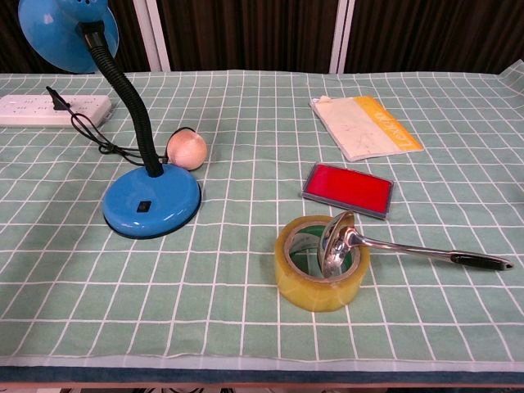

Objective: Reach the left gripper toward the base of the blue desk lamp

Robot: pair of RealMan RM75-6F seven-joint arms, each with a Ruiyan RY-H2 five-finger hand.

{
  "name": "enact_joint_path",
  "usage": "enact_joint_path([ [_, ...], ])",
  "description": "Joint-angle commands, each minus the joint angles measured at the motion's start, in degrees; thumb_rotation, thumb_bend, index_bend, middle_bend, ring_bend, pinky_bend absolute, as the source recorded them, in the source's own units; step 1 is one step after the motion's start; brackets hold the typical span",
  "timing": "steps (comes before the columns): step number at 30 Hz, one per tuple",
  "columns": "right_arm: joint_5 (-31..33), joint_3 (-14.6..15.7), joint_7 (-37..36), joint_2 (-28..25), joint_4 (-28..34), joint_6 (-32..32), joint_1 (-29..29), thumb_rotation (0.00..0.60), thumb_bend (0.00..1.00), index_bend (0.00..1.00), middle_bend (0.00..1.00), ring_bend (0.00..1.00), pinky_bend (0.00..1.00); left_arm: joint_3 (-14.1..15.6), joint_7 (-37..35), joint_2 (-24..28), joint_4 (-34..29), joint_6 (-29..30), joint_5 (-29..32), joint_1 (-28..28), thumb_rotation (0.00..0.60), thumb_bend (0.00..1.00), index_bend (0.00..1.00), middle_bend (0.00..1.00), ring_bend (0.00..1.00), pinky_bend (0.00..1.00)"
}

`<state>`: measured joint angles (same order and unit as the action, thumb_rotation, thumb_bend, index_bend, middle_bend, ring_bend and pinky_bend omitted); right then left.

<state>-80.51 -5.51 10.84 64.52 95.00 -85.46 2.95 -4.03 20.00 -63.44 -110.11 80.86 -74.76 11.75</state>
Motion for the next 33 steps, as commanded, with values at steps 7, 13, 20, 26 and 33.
enact_joint_path([
  [7, 0.13, -0.07, -0.07, 0.0, -0.05, 0.01, 0.01, 0.6, 0.24, 0.17, 0.1, 0.11, 0.0, -0.03, -0.59, 0.39, -0.22, -0.03, -0.21, -0.15, 0.6, 0.27, 0.09, 0.09, 0.02, 0.05],
  [13, 0.23, -0.04, 0.03, 0.0, -0.01, 0.19, 0.06, 0.6, 0.24, 0.18, 0.1, 0.11, 0.0, -0.14, -1.01, 0.49, -0.17, 0.04, -0.37, -0.23, 0.6, 0.3, 0.08, 0.1, 0.03, 0.05],
  [20, 0.41, -0.09, 0.25, -0.05, 0.0, -0.06, -0.09, 0.6, 0.24, 0.17, 0.1, 0.11, 0.0, -0.29, -2.13, 0.59, -0.02, -0.79, -0.49, 0.1, 0.6, 0.3, 0.08, 0.1, 0.04, 0.05],
  [26, 0.77, -0.23, 0.97, 0.27, -0.03, -0.45, -0.24, 0.6, 0.24, 0.17, 0.1, 0.11, 0.0, 0.42, -3.12, 0.59, 0.67, -2.11, -2.67, 0.72, 0.6, 0.33, 0.08, 0.16, 0.09, 0.12],
  [33, 1.7, -0.3, 0.67, 0.03, 0.6, -0.19, -0.49, 0.6, 0.24, 0.17, 0.1, 0.11, 0.0, 0.21, -2.37, -2.83, 4.35, -2.72, -6.45, 2.52, 0.6, 0.44, 0.1, 0.46, 0.37, 0.46],
])
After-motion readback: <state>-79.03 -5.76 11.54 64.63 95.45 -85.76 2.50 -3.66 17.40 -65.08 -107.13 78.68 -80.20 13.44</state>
